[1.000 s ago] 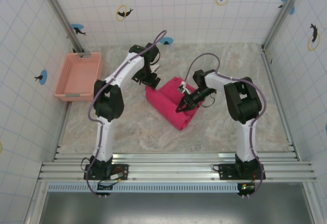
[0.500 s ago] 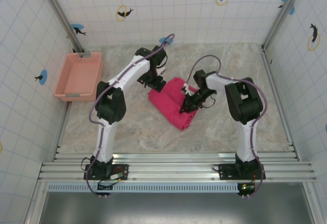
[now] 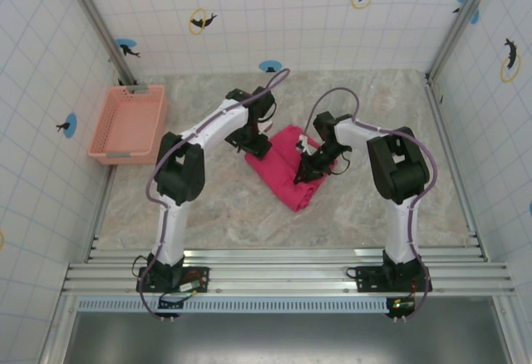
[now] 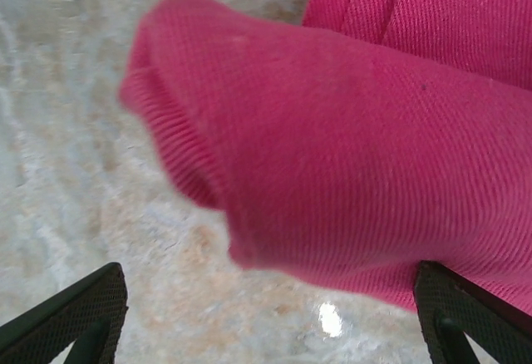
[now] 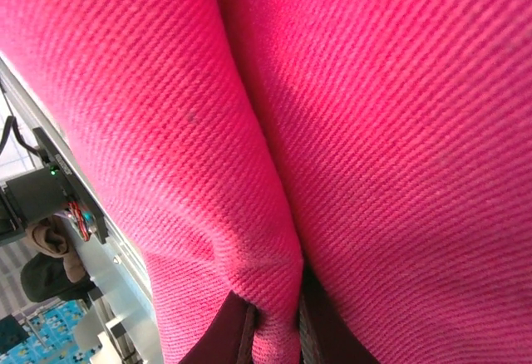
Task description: Roll up the long pants
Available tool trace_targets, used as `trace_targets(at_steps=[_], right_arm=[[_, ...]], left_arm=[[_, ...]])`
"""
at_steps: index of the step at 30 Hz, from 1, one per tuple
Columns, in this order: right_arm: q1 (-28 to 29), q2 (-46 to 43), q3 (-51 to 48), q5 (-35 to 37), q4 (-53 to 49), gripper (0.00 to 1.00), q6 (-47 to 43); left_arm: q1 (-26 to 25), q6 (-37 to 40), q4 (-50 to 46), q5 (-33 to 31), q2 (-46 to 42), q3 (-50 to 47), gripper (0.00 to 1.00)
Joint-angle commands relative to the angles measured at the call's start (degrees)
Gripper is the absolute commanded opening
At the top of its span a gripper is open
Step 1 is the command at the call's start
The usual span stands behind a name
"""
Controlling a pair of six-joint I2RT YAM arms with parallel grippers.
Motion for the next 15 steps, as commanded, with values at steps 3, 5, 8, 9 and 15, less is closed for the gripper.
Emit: trace_targets(at_steps=[3, 5, 8, 9, 15], right_arm=[[1.2, 3.3, 0.0, 17.2, -2.3, 0.07, 0.9], [2.1, 2.9, 1.3, 18.6, -3.5, 0.12, 0.4], [3.8, 0.4, 3.3, 27.0, -5.8, 0.35, -0.6], [4.4, -1.1, 3.6, 31.0, -6.1, 0.43, -0.7], [10.1, -11.4, 3.3, 49.2, -6.7, 0.61, -3.4]], left_arm=[[-0.5, -0.6, 0.5, 1.4, 6.7, 3.9, 0.92], [-0.5, -0.6, -0.3, 1.4, 8.3, 5.7, 0.93], [-0.6, -0.4, -1.8, 1.6, 12.3, 8.4, 0.93], [-0.6, -0.2, -2.0, 1.6, 12.8, 8.9, 0.93], [-0.5, 0.3, -3.3, 2.1, 15.2, 12.1, 0.93]])
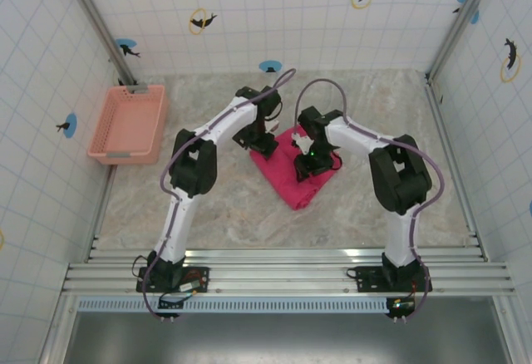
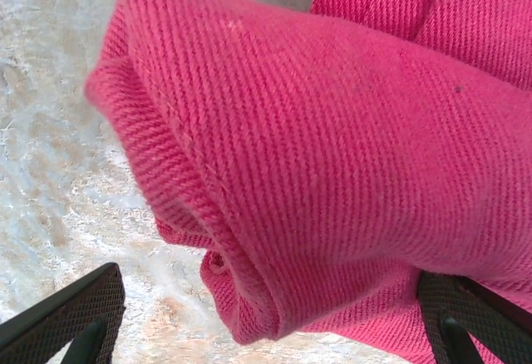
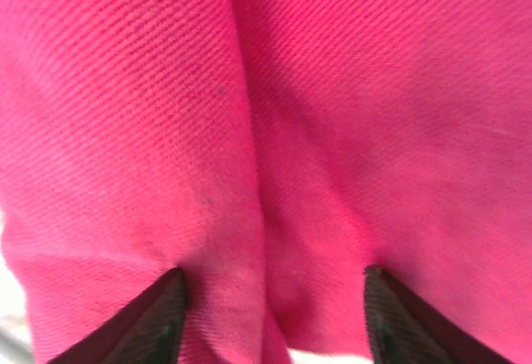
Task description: Roll up the long pants
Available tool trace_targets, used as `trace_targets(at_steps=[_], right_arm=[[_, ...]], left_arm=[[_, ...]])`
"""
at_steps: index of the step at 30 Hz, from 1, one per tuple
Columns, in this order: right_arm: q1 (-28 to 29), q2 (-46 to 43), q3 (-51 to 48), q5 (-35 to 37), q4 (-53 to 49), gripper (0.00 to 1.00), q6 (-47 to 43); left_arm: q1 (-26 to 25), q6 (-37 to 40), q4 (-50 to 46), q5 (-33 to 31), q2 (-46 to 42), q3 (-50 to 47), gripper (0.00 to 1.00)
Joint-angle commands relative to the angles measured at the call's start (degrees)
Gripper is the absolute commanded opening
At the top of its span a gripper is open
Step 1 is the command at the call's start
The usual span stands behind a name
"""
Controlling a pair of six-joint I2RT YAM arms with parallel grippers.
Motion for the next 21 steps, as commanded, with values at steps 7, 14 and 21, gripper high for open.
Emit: trace_targets(at_steps=[7, 14, 21], right_arm=[[15.1, -9.8, -0.3, 27.6, -4.0, 0.69, -1.0], [23.6, -6.2, -0.8, 28.9, -2.1, 0.70, 3.0], [26.2, 0.3, -3.3, 30.9, 2.3, 0.70, 1.6]], left_arm=[[-0.3, 0.7, 0.2, -0.4, 6.4, 1.6, 0.93], [-0.3, 1.2, -0.6, -0.8, 6.1, 1.7, 0.93], [-0.3, 1.4, -0.8, -0.9, 5.7, 1.1, 0.94]])
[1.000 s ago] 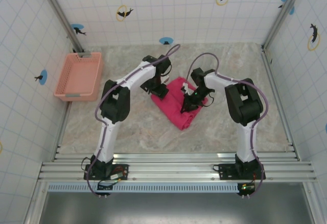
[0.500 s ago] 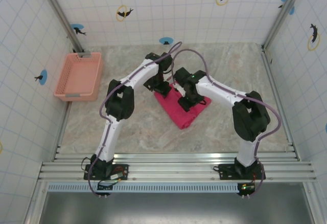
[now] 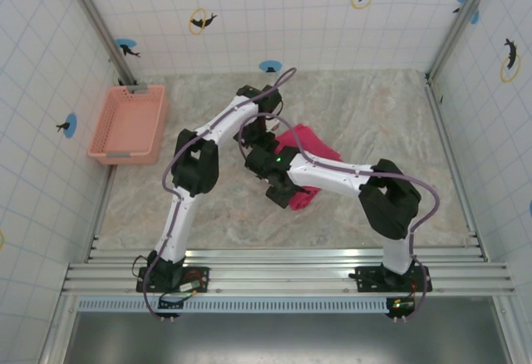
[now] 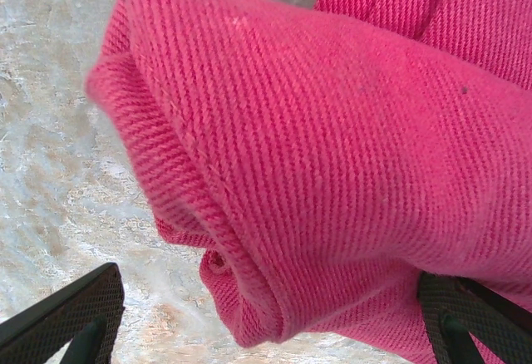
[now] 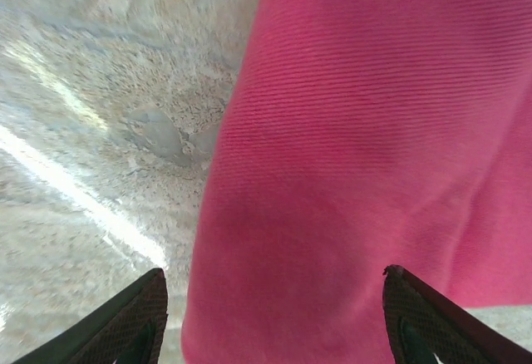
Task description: Roll up the long pants
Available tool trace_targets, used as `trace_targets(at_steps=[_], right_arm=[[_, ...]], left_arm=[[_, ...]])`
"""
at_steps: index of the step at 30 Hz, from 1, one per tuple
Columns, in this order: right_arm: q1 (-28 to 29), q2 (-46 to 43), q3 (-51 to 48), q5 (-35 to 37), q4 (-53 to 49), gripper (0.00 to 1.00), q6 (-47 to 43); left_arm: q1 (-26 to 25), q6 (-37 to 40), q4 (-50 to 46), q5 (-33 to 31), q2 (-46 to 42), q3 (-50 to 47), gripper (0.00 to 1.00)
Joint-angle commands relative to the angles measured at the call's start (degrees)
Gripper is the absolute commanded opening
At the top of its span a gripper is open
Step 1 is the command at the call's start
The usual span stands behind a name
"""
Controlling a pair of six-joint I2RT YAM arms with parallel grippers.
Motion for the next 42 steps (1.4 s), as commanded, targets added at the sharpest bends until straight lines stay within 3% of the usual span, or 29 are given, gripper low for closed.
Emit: trace_targets(at_steps=[1, 10, 12, 13, 16, 22, 23, 25, 32, 35, 38, 42], right_arm=[[0.6, 4.0, -1.7, 3.6, 1.7, 0.70, -0.2], [1.2, 8.8, -4.8, 17.5, 7.2, 0.70, -3.7], [0.3, 10.4, -4.3, 15.8, 6.9, 0.66, -5.6], [-0.5, 11.2, -3.9, 14.1, 6.8, 0.59, -6.4], [-2.9, 12.5, -3.2, 6.0, 6.2, 0.38, -8.6], [-8.1, 10.7, -2.6, -15.9, 5.8, 0.18, -15.1], [-9.2, 10.2, -2.2, -24.9, 4.8, 0.18, -18.0], [-10.4, 9.0, -1.5, -32.6, 2.4, 0.16, -20.0], [-17.7, 2.3, -1.6, -70.9, -0.5, 0.17, -19.8], [-21.1, 1.3, -2.7, -80.5, 1.8, 0.16, -16.4], [-25.5, 2.8, -5.2, -83.3, 4.2, 0.17, -13.7], [-30.8, 3.9, -10.6, -76.5, 12.7, 0.18, -5.4]], left_arm=[[-0.3, 1.2, 0.8, -1.4, 4.3, -1.5, 0.94], [-0.3, 1.5, -0.4, -2.0, 4.3, -1.6, 0.94], [-0.3, 1.4, -0.4, -2.0, 4.3, -1.6, 0.94], [-0.4, 1.4, -0.6, -2.0, 4.3, -1.4, 0.94], [-0.3, 1.1, -0.8, -1.9, 4.0, -1.4, 0.94], [-0.1, -0.1, -1.6, -2.2, 2.2, -0.4, 0.96], [0.1, -0.5, -2.0, -2.6, 1.5, 0.1, 0.97], [0.7, -1.3, -2.3, -3.4, -0.1, 1.0, 0.97], [3.6, -3.2, -1.1, -5.1, -8.2, 2.5, 0.97], [3.9, -3.4, -1.9, -5.5, -9.0, 3.4, 0.97], [3.8, -3.8, -1.9, -5.3, -9.0, 3.2, 0.97], [3.7, -4.3, -2.1, -4.1, -8.4, 2.5, 0.97]])
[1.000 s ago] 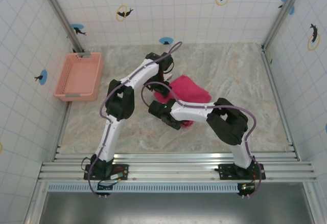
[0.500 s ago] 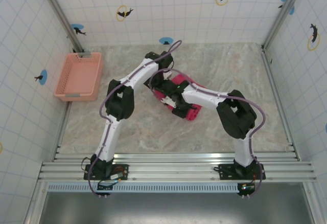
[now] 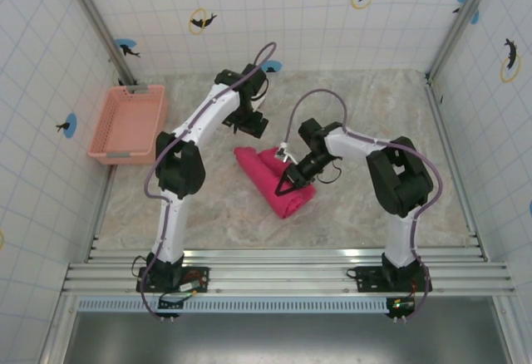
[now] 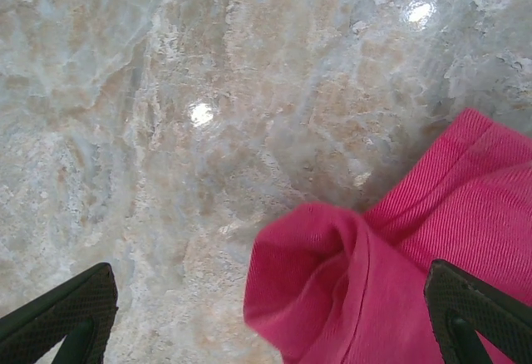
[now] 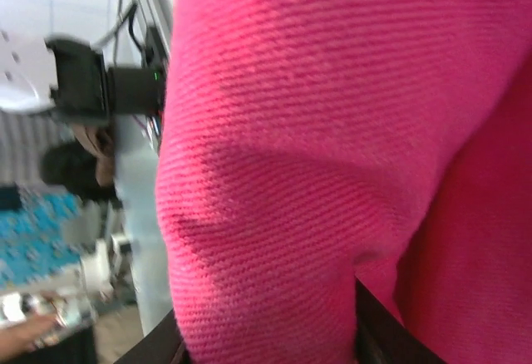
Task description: Roll up the long pants
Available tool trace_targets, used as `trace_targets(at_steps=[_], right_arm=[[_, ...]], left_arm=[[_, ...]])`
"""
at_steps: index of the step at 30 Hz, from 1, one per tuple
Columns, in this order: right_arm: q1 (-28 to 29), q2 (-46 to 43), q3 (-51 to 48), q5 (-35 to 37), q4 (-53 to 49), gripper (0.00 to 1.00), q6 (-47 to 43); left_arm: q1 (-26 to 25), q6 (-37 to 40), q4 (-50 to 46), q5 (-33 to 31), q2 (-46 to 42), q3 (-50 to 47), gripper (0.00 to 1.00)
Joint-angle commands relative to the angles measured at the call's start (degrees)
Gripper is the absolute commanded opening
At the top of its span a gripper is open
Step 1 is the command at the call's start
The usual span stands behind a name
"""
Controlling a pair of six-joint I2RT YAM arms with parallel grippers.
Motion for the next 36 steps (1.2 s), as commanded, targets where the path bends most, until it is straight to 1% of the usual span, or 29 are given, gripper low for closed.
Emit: trace_targets(at_steps=[1, 3, 5, 6, 10, 12, 15, 17, 19, 22, 25, 28, 31, 33, 36], right_arm=[[-4.5, 2.2, -3.0, -0.7, 5.4, 0.18, 7.0], [-6.1, 4.0, -3.8, 4.2, 4.7, 0.18, 7.8], [-7.0, 5.4, -4.8, 7.4, 4.8, 0.18, 8.4], [-7.0, 5.7, -5.1, 9.9, 4.7, 0.18, 9.0], [-7.1, 7.0, -5.5, 14.6, 5.0, 0.19, 11.7], [-6.9, 7.1, -5.4, 18.7, 4.4, 0.19, 13.1], [-6.7, 7.2, -5.5, 21.5, 4.4, 0.19, 14.6], [-6.9, 7.6, -5.2, 22.6, 3.8, 0.19, 15.0], [-7.2, 7.9, -5.2, 24.6, 3.4, 0.19, 16.1], [-7.6, 9.0, -5.4, 23.8, 4.1, 0.19, 18.1], [-7.7, 10.9, -4.8, 23.4, 3.9, 0.19, 19.2], [-7.7, 12.6, -4.0, 24.0, 3.6, 0.19, 19.9], [-8.1, 13.7, -4.2, 22.3, 5.3, 0.19, 22.4], [-8.6, 14.3, -4.9, 20.7, 7.9, 0.19, 24.7], [-9.1, 15.6, -4.9, 19.6, 9.6, 0.19, 26.6]], left_arm=[[-0.5, -1.2, -2.2, 0.5, -0.5, -0.1, 0.97], [-0.8, -1.2, -2.0, 0.7, -0.3, -0.6, 0.97], [-1.4, -1.0, -2.3, 0.8, 0.1, -0.7, 0.97], [-1.7, -1.0, -2.3, 0.9, 0.3, -0.7, 0.97], [-2.9, -0.7, -2.3, 2.1, 1.6, -0.2, 0.97], [-3.5, -0.8, -2.7, 3.0, 2.8, 0.9, 0.97], [-5.0, -0.7, -3.3, 4.2, 4.8, 3.2, 0.97], [-5.9, -0.4, -4.3, 4.7, 7.9, 4.6, 0.97], [-6.1, -0.5, -5.2, 4.9, 8.5, 4.7, 0.97], [-6.1, -0.6, -5.7, 2.7, 6.5, 2.1, 0.97], [-6.1, -0.9, -3.5, 0.8, 1.2, -2.9, 0.97], [-6.1, -2.1, -1.0, 0.5, -3.7, -8.0, 0.97], [-6.1, -4.9, 0.2, 1.9, -8.1, -13.2, 0.97], [-6.0, -7.3, 1.9, 4.5, -11.1, -17.6, 0.97], [-6.0, -11.4, 6.8, 10.7, -15.0, -25.3, 0.98]])
